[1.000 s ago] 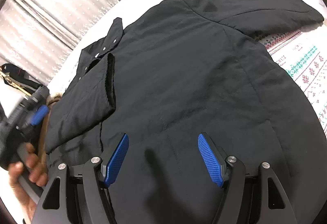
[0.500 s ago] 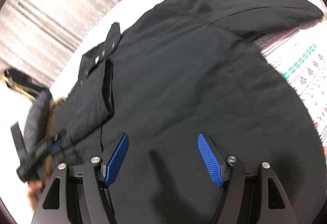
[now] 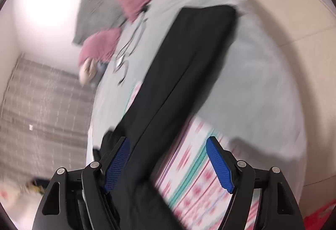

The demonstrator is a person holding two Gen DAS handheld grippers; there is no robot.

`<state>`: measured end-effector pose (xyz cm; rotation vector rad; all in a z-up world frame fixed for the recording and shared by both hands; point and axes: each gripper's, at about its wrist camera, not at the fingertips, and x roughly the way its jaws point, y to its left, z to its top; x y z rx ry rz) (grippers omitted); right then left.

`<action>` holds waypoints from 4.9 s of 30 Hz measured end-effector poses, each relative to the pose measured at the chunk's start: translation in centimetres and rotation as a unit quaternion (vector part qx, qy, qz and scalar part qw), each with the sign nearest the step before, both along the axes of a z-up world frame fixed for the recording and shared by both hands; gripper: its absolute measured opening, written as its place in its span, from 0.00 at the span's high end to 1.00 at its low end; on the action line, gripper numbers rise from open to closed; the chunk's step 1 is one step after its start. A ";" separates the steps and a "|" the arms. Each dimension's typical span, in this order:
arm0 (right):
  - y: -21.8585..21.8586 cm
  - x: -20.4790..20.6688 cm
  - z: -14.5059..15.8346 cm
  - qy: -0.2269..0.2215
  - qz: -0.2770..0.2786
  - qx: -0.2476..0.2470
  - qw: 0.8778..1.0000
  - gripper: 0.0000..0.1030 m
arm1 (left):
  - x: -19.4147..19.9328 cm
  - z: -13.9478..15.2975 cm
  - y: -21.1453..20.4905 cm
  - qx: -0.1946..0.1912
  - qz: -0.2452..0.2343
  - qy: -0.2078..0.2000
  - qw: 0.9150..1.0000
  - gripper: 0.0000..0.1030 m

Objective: Fold large clothes

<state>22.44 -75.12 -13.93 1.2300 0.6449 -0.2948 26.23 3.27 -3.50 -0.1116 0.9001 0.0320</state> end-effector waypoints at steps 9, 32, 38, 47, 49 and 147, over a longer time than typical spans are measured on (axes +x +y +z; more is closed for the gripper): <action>-7.2 3.7 -2.2 0.016 -0.077 -0.017 0.997 0.27 | 0.2 -1.2 0.1 0.008 0.014 -0.005 1.000 0.16; 3.2 6.0 16.3 -0.010 -0.034 -0.282 0.959 0.92 | 0.7 0.3 5.2 -0.035 0.071 -0.036 0.996 0.16; 13.0 8.0 22.5 -0.076 0.023 -0.343 0.936 0.92 | 0.6 0.8 7.0 -0.041 0.085 -0.046 0.994 0.16; 33.0 11.9 25.8 -0.145 0.165 -0.408 0.886 0.92 | 0.3 1.4 9.2 -0.066 0.098 -0.056 0.991 0.16; 37.7 12.7 24.7 -0.147 0.199 -0.413 0.876 0.92 | 0.4 1.3 9.7 -0.074 0.101 -0.055 0.991 0.16; 29.5 3.8 1.3 0.094 0.349 -0.268 0.893 0.38 | 1.1 -1.6 5.7 -0.028 0.030 -0.001 0.999 0.16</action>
